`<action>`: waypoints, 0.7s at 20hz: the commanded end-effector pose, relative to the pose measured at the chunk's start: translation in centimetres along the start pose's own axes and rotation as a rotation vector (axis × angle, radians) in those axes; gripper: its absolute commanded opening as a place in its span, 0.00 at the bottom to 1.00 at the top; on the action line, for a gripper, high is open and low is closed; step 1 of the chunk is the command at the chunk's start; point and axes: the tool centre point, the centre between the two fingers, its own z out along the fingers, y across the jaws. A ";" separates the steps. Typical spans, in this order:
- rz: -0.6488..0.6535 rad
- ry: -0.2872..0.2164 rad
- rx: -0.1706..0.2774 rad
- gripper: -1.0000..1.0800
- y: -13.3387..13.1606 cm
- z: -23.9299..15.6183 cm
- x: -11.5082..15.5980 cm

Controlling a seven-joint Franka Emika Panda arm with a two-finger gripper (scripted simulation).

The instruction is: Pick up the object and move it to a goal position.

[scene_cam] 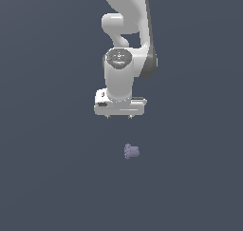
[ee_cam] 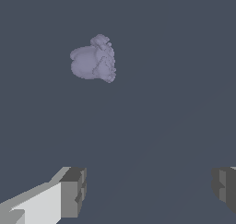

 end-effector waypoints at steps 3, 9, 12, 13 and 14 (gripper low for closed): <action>0.001 -0.002 0.002 0.96 -0.2 0.0 -0.1; 0.015 -0.020 0.021 0.96 -1.9 0.6 -0.7; 0.017 -0.023 0.023 0.96 -2.1 0.7 -0.7; 0.016 -0.022 0.022 0.96 -2.0 0.6 -0.7; 0.016 -0.022 0.022 0.96 -2.0 0.6 -0.7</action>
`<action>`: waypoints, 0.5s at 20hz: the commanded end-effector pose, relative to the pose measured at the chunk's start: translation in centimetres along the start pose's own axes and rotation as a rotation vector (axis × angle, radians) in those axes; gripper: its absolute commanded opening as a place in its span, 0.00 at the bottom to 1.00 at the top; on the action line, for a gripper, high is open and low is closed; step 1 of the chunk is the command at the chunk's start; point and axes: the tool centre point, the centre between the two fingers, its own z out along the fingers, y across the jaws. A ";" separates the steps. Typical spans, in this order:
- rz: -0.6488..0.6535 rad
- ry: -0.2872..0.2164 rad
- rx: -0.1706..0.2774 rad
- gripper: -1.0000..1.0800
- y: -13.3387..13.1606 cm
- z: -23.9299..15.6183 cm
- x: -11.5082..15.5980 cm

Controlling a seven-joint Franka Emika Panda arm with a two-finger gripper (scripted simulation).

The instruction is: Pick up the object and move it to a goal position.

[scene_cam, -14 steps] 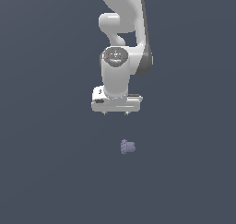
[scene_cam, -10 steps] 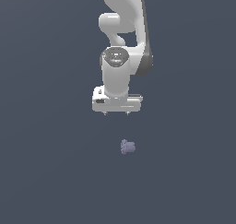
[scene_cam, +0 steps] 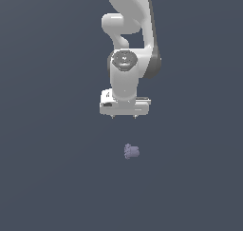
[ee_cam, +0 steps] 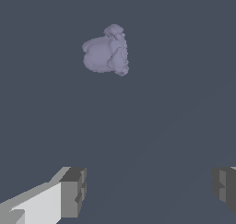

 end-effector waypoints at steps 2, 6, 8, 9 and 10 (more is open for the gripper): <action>0.001 0.000 0.000 0.96 0.0 0.0 0.0; -0.003 0.002 -0.001 0.96 -0.1 0.1 0.6; -0.006 0.004 -0.002 0.96 -0.3 0.3 1.1; -0.008 0.006 -0.002 0.96 -0.3 0.4 1.3; -0.010 0.007 -0.003 0.96 -0.4 0.5 1.7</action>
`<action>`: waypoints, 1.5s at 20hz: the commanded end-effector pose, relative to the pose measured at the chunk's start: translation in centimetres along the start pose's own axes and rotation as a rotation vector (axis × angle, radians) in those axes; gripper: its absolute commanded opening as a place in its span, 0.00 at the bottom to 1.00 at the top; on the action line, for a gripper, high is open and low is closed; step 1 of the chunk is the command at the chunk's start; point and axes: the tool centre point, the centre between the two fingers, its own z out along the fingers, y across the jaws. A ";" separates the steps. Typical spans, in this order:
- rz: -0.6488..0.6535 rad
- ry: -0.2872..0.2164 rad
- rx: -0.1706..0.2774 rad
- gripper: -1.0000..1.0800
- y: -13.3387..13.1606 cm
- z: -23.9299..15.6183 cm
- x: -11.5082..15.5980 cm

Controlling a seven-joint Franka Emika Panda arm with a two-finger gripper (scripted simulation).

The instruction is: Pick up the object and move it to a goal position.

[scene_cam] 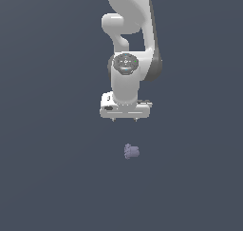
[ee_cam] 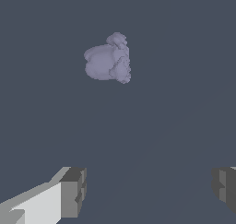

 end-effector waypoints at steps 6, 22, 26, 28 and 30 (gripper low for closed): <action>-0.020 0.012 -0.004 0.96 -0.8 1.0 2.9; -0.071 0.047 -0.011 0.96 -3.2 4.7 10.0; -0.076 0.050 -0.012 0.96 -3.4 5.2 10.7; -0.077 0.051 -0.012 0.96 -3.5 5.3 10.8; -0.078 0.052 -0.012 0.96 -3.5 5.3 10.9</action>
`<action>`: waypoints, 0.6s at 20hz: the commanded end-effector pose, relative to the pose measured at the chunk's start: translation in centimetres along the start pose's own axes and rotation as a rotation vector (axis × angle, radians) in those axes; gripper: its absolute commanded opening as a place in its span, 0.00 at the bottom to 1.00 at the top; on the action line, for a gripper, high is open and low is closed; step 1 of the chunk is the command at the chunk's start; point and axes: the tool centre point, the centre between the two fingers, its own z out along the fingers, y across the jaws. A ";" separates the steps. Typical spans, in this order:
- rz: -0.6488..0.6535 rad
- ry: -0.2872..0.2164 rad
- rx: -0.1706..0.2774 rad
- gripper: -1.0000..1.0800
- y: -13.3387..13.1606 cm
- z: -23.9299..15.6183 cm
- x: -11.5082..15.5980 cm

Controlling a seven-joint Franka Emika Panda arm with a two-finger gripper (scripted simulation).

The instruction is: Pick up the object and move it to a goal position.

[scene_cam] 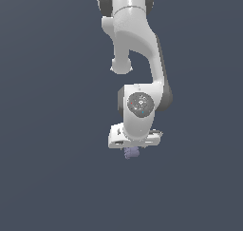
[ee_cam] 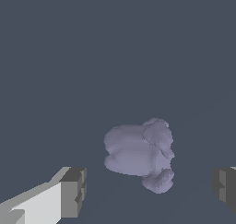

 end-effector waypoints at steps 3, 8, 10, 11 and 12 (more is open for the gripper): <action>0.000 0.000 0.000 0.96 0.0 0.2 0.0; 0.000 0.001 0.000 0.96 0.0 2.1 0.0; 0.000 0.001 0.000 0.96 0.0 3.3 0.0; -0.001 0.001 0.000 0.96 0.0 3.8 0.0; -0.001 0.001 0.000 0.96 0.0 4.3 -0.1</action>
